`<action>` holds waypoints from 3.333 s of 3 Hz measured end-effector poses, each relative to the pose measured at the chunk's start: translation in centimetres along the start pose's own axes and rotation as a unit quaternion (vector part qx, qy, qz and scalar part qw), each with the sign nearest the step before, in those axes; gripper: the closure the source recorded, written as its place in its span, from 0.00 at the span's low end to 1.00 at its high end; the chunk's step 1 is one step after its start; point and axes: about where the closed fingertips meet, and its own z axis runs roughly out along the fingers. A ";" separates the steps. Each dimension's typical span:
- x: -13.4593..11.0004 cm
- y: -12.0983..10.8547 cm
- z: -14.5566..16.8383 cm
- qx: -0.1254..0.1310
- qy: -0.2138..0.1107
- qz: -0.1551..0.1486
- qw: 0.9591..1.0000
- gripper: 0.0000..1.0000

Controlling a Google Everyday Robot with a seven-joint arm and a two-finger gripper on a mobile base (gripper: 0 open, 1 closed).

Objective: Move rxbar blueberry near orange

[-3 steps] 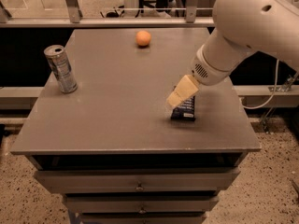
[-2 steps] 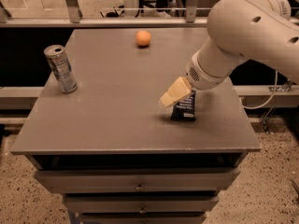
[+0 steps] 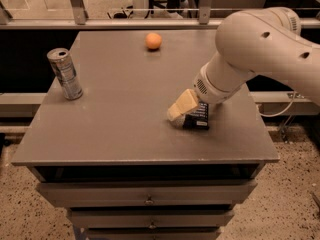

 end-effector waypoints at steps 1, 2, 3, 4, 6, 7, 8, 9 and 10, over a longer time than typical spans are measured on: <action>-0.6 0.1 -0.1 0.002 -0.012 -0.003 1.000 0.38; -1.1 0.1 -0.3 0.000 -0.022 -0.005 1.000 0.60; -2.2 0.6 -1.3 -0.010 -0.043 -0.018 0.999 0.92; -3.9 0.7 -3.0 -0.027 -0.074 -0.046 0.996 1.00; -7.7 -1.2 -9.0 -0.028 -0.149 -0.142 0.978 1.00; -8.0 -2.6 -8.5 -0.019 -0.164 -0.121 0.979 1.00; -10.0 -5.3 -8.2 0.012 -0.198 -0.113 0.974 1.00; -12.9 -8.3 -6.9 0.035 -0.213 -0.117 0.969 1.00; -16.7 -10.2 -4.6 0.034 -0.220 -0.121 0.967 1.00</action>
Offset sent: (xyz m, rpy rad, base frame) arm 0.0129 0.0056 0.0115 0.0273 -0.0619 0.0109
